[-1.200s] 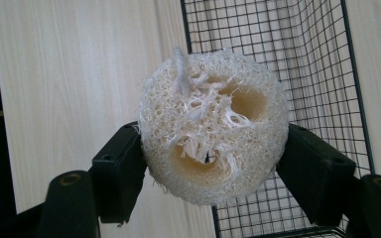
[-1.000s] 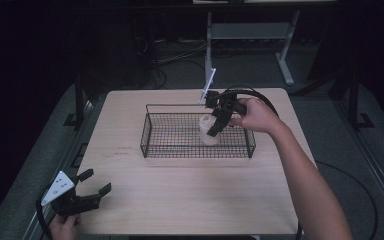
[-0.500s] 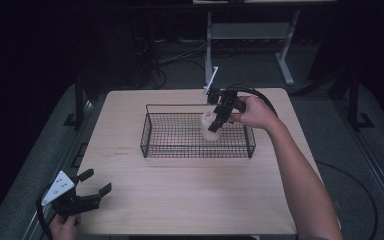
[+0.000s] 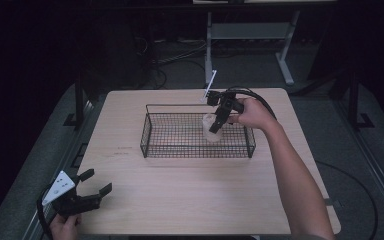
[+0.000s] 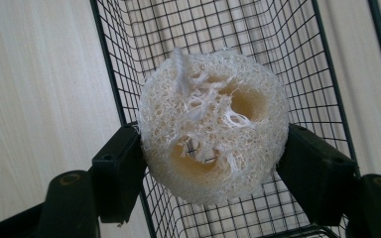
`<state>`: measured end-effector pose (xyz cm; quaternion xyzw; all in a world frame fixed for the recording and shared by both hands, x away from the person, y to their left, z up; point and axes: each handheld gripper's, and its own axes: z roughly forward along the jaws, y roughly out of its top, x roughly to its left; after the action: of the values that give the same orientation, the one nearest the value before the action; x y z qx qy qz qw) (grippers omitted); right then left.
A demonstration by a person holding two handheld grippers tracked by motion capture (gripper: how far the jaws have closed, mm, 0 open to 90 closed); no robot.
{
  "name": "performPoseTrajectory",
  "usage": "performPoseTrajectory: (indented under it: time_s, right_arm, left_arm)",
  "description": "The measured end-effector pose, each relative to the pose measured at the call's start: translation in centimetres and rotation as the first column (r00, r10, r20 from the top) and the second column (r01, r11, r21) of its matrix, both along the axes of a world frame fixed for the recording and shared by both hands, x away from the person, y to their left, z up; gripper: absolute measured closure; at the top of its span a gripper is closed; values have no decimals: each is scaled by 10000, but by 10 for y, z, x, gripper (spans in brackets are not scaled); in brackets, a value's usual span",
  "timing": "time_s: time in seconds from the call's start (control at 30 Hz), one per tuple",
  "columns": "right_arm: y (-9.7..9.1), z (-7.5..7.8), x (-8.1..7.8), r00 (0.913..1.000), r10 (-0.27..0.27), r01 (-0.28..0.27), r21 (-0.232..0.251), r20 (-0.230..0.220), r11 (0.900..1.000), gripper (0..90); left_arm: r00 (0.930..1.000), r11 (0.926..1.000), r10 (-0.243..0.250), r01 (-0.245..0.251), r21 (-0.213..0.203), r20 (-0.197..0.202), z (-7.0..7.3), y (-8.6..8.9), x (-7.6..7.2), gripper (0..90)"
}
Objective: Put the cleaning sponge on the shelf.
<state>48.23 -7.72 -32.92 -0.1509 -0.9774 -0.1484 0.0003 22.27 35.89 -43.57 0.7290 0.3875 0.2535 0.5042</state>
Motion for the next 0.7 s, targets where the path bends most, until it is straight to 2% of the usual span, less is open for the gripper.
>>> performPoseTrajectory:
  time_s: [0.13, 0.27, 0.37, 0.7]
  right_arm:
    - [3, -8, 3, 10000, 53, -54, -180, -62, 9998, 290]
    - [4, -13, 6, 9999, 17, -19, -155, -123, 9999, 289]
    - [4, -18, 7, 9997, -57, 58, 34, -253, 10000, 289]
    - [4, -33, 9, 9993, -71, 66, -117, -378, 9999, 289]
  left_arm:
    - [10000, 10000, 12, -12, -31, 4, 0, 1, 0, 139]
    - [10000, 10000, 6, -6, -14, 5, 0, 1, 0, 139]
    - [10000, 10000, 6, -6, -26, 21, 0, 1, 0, 140]
    - [10000, 10000, -8, 8, -2, 7, 0, 0, 0, 139]
